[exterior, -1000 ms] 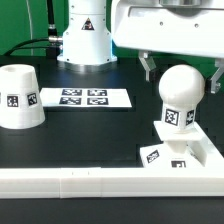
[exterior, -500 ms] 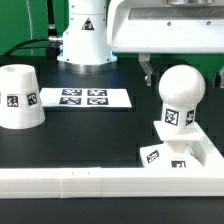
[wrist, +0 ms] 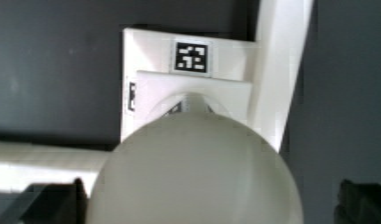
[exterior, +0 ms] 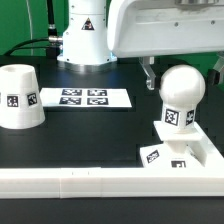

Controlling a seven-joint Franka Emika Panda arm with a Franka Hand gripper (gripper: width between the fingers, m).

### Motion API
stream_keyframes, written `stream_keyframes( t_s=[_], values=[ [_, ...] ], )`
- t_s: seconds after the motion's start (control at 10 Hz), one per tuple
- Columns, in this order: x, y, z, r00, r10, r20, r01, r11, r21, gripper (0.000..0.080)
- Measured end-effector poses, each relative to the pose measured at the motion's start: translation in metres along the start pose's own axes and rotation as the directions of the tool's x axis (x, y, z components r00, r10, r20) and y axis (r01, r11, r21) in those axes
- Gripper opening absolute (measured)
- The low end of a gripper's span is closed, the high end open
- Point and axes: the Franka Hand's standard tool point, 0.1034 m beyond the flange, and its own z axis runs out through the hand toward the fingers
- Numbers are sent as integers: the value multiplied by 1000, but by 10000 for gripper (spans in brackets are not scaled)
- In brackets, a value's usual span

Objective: Assemble lamp

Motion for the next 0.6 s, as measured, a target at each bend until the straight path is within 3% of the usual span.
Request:
stream_keyframes(
  t_s=[0.1, 0.3, 0.6],
  values=[
    [0, -2, 0, 998, -55, 0, 55, 998, -1, 699],
    [-1, -1, 0, 959, -282, 9, 282, 959, -24, 699],
    [-1, 4, 1, 849, -528, 20, 529, 848, -25, 699]
  ],
)
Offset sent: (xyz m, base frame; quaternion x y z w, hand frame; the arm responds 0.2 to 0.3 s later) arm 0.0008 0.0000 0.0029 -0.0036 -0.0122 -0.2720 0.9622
